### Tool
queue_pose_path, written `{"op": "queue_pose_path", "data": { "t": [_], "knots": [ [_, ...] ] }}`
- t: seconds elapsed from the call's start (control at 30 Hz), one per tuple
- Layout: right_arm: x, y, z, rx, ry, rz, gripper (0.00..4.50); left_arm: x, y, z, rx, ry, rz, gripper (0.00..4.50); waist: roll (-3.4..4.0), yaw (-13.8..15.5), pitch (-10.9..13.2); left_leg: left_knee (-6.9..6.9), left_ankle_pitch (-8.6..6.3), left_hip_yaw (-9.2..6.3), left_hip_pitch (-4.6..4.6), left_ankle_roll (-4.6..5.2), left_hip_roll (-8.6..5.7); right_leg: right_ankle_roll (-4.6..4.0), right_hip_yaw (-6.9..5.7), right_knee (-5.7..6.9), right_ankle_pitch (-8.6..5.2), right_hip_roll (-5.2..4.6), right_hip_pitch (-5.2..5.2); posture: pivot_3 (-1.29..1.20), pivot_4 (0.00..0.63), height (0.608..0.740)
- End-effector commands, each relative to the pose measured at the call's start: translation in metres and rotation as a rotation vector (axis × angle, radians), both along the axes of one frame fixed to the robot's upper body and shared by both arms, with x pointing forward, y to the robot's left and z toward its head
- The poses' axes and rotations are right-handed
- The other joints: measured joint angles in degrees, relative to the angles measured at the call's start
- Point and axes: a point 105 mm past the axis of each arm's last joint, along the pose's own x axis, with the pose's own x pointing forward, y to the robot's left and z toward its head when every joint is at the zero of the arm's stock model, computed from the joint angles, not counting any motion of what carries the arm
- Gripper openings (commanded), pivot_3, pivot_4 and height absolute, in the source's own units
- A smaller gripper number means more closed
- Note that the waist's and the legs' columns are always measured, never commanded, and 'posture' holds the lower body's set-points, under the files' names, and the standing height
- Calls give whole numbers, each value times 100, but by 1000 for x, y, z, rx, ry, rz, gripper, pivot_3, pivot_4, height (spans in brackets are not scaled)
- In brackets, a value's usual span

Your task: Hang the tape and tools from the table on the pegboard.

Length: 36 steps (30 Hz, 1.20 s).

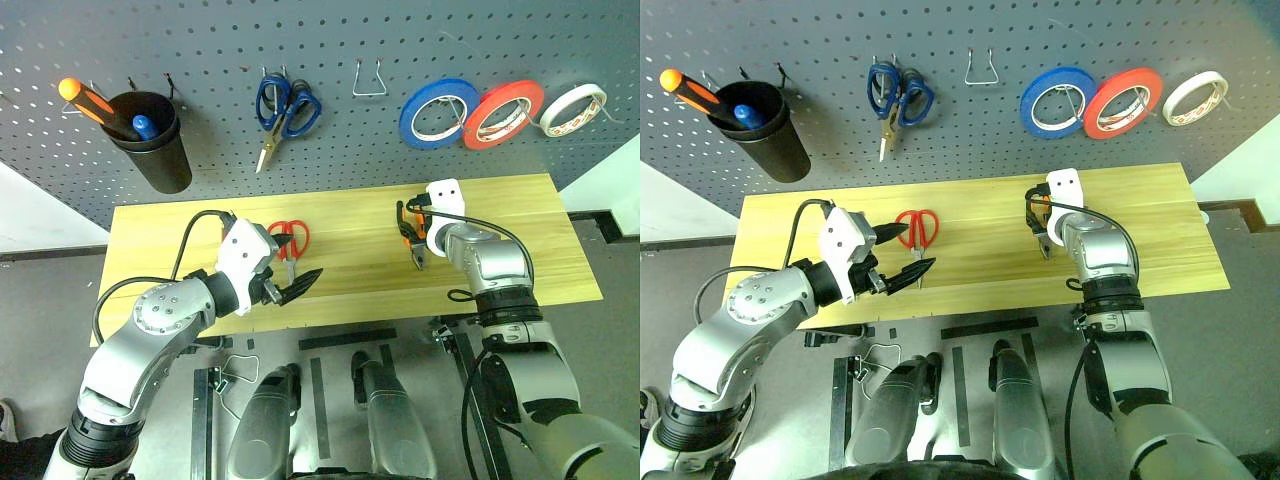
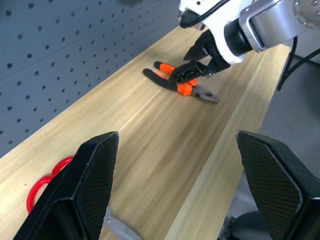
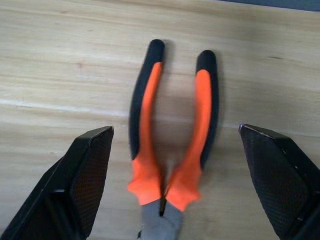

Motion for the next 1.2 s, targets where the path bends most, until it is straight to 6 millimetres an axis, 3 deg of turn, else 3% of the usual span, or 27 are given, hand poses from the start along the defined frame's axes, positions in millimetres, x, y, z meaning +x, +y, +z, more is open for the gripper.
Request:
{"op": "queue_pose_path", "data": {
  "t": [0.03,0.83,0.93,1.07,1.2],
  "knots": [
    [4,-8,12,-8,-27,-22,4201,-8,-3,13,-17,-45,-26,3949,0,1,4,-3,0,0,0,0,0,0,0,-2,0,0,0,130,434,740],
    [-3,-13,-11,-36,131,-21,4201,-9,-4,14,-23,-46,-22,3949,0,24,9,-74,-4,4,-46,7,3,1,-17,-78,1,-9,-39,127,439,740],
    [-2,-13,-9,-40,122,-23,3606,-9,-5,14,-24,-47,-21,3949,0,27,9,-74,-4,4,-46,7,3,1,-17,-78,1,-9,-39,127,437,740],
    [-1,-14,-8,-42,118,-25,2277,-8,-5,14,-25,-49,-20,3949,0,30,9,-74,-4,4,-46,7,3,1,-17,-78,1,-9,-39,125,436,740],
    [0,-14,-7,-47,115,-25,2202,-8,-5,14,-26,-50,-19,3949,0,30,10,-74,-4,4,-47,6,3,1,-18,-79,1,-9,-40,125,434,740]
  ]
}}
